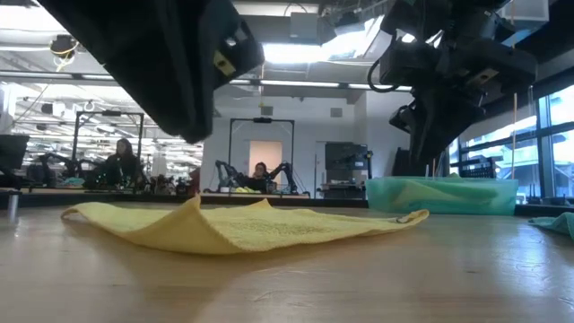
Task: Fold microfiber towels
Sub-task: Fold the yellow microfiber cloth
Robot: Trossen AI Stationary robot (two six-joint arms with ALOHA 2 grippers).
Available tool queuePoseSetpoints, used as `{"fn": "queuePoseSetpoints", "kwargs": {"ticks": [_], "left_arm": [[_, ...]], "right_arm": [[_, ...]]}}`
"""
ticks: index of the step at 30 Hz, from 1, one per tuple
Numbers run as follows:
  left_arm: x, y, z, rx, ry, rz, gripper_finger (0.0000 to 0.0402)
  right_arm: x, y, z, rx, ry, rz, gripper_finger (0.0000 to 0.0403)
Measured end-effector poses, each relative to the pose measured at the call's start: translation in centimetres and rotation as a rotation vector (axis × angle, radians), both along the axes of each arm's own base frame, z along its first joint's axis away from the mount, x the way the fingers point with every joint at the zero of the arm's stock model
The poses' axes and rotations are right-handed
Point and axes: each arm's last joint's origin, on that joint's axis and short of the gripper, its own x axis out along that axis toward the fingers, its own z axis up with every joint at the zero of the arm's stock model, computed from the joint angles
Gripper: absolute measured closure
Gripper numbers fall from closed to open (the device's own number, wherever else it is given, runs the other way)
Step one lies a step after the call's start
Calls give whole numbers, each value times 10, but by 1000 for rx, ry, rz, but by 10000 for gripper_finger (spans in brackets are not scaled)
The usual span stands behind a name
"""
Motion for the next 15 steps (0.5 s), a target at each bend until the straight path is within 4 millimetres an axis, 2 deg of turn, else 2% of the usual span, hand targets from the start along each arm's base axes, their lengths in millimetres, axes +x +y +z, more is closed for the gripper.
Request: {"fn": "queuePoseSetpoints", "kwargs": {"ticks": [8, 15], "left_arm": [[-1, 7, -15, 48, -5, 51, 264], [-7, 11, -31, 53, 27, 37, 240]], "right_arm": [[0, 0, 0, 24, 6, -45, 318], [-1, 7, 0, 38, 13, -46, 318]]}}
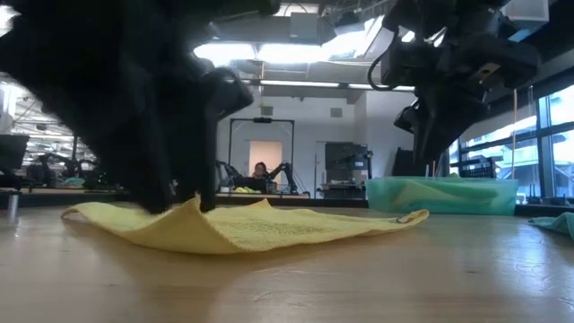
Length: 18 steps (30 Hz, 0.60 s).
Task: Fold microfiber towels
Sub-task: Fold the yellow microfiber cloth
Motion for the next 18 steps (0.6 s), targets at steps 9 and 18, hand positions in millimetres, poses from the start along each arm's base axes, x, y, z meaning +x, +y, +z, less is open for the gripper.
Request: {"fn": "queuePoseSetpoints", "kwargs": {"ticks": [9, 18], "left_arm": [[7, -1, -13, 53, -51, -10, 239], [10, 5, -18, 32, -11, -14, 254]], "right_arm": [[-2, 16, 0, 10, 3, 35, 318], [-3, 22, 0, 1, 1, 57, 318]]}}
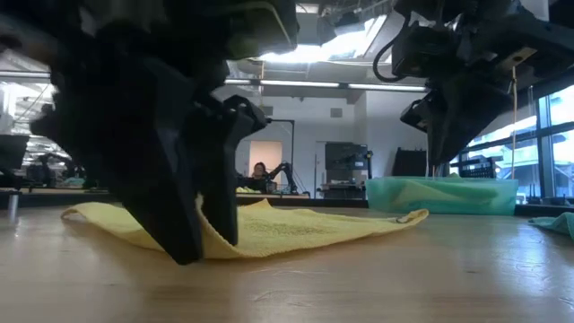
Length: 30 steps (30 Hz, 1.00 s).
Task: Fold microfiber towels
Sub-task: Fold the yellow microfiber cloth
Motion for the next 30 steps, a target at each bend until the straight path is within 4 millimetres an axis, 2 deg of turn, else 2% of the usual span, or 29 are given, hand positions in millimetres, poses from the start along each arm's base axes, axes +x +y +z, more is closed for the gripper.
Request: {"fn": "queuePoseSetpoints", "kwargs": {"ticks": [10, 13, 18, 25, 30], "left_arm": [[-1, -1, 0, 3, 6, 2, 285], [-1, -1, 0, -9, 8, 31, 318], [-1, -2, 1, -77, 29, 145, 392], [8, -10, 20, -144, -14, 249, 401], [11, -12, 37, -140, 12, 304, 401]], "right_arm": [[2, 0, 1, 0, -17, -2, 318], [2, 0, 1, 2, -24, -1, 318], [2, 0, 1, 2, -28, -2, 318], [3, -2, 1, -68, -42, -23, 318], [5, 3, 3, -104, -101, 124, 318]]}}
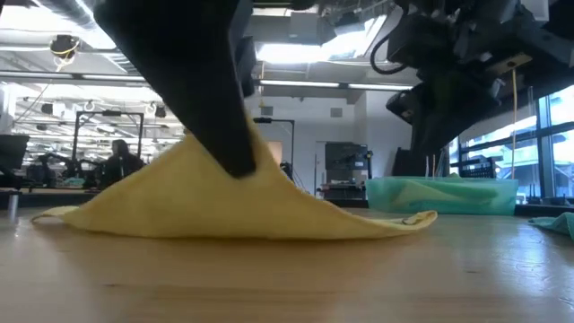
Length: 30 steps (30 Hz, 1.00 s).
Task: Fold microfiber towels
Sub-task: Fold the yellow microfiber cloth
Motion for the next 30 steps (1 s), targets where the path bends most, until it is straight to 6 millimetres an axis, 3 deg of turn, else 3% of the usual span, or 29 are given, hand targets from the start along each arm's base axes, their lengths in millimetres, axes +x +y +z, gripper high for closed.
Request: {"fn": "queuePoseSetpoints", "kwargs": {"ticks": [9, 17, 20, 30], "left_arm": [[-15, -2, 22, 91, 160, 138, 401], [-25, -3, 25, 71, 231, 288, 401], [-30, -2, 26, 68, 269, 374, 401], [-45, 0, 39, 45, 294, 578, 401]], "right_arm": [[0, 6, 1, 23, -17, 5, 318], [10, 17, -6, -32, -80, 124, 310], [18, 22, -14, -41, -117, 157, 284], [35, 37, -45, -107, -157, 290, 143]]}}
